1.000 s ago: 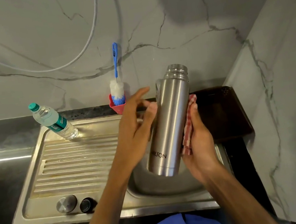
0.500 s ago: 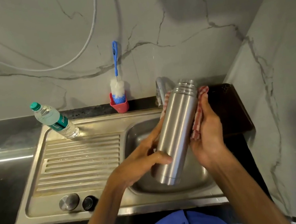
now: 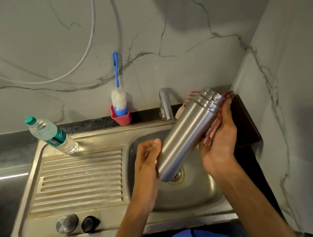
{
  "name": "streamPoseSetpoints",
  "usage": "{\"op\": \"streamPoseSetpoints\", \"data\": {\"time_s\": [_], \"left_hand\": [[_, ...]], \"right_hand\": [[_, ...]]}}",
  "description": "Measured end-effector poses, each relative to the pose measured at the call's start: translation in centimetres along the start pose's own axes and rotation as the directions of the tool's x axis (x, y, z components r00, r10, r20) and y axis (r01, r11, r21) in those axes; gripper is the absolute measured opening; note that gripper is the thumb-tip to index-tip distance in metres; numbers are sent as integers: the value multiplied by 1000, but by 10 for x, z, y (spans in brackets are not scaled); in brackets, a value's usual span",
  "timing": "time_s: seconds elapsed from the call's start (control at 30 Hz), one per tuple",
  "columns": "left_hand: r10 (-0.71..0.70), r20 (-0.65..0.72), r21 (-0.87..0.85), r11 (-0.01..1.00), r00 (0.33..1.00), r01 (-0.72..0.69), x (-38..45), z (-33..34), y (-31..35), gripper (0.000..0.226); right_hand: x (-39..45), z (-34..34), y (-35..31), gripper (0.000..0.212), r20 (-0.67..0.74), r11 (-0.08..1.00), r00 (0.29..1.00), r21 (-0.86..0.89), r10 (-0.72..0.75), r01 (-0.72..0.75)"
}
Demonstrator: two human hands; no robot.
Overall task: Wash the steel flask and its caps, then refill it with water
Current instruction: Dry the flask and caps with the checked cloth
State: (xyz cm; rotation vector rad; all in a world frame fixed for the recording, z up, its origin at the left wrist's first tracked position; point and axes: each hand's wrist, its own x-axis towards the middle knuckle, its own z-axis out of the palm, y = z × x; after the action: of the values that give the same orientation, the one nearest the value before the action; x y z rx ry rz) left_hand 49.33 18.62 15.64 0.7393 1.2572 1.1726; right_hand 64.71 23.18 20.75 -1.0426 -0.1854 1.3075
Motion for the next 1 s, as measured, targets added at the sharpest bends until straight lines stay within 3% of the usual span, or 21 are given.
{"op": "streamPoseSetpoints", "data": {"time_s": [0.07,0.23,0.4,0.47,0.57,0.63,0.67,0.73,0.77,0.8,0.87,0.97,1.0], "left_hand": [[-64,-137,-65,996,988,55,-4,4,-10,35],[26,-54,-295,955,998,-41,-3,-7,-12,34],[85,-201,-27,995,976,-92,2,9,-15,33],[49,-263,-80,994,963,-72,3,28,-7,28],[-21,-240,-191,981,971,-26,5,48,6,32],[23,-281,-94,994,959,-51,6,51,8,27],[125,-310,69,992,942,-109,7,49,4,28],[456,-291,456,839,841,-297,9,42,-3,26],[581,-212,563,730,786,-388,9,40,-5,25],[619,-116,605,664,777,-439,9,39,-3,29],[542,16,626,650,840,-431,11,40,5,52],[302,112,796,543,947,-267,13,36,31,92],[175,125,765,610,977,-207,13,34,40,98]], "right_hand": [[-1,-1,-1,47,-3,1000,1000,27,-1,1],[2,1,-5,56,13,997,999,74,-36,35],[1,11,-2,55,30,996,999,85,-43,40],[-6,15,8,51,27,1000,1000,12,-9,9],[-16,13,29,51,32,990,996,-109,87,-84],[-14,9,33,47,39,990,996,-118,85,-80],[-10,7,31,42,36,990,997,-124,64,-59],[-2,4,26,36,74,986,995,-154,70,-58],[-1,2,24,37,105,983,991,-171,81,-62],[-1,0,23,39,125,980,988,-188,86,-61],[-1,-1,25,39,154,973,986,-229,68,-31],[-2,-2,24,40,210,911,977,-392,-47,128],[0,-5,25,41,262,849,961,-485,-87,210]]}}
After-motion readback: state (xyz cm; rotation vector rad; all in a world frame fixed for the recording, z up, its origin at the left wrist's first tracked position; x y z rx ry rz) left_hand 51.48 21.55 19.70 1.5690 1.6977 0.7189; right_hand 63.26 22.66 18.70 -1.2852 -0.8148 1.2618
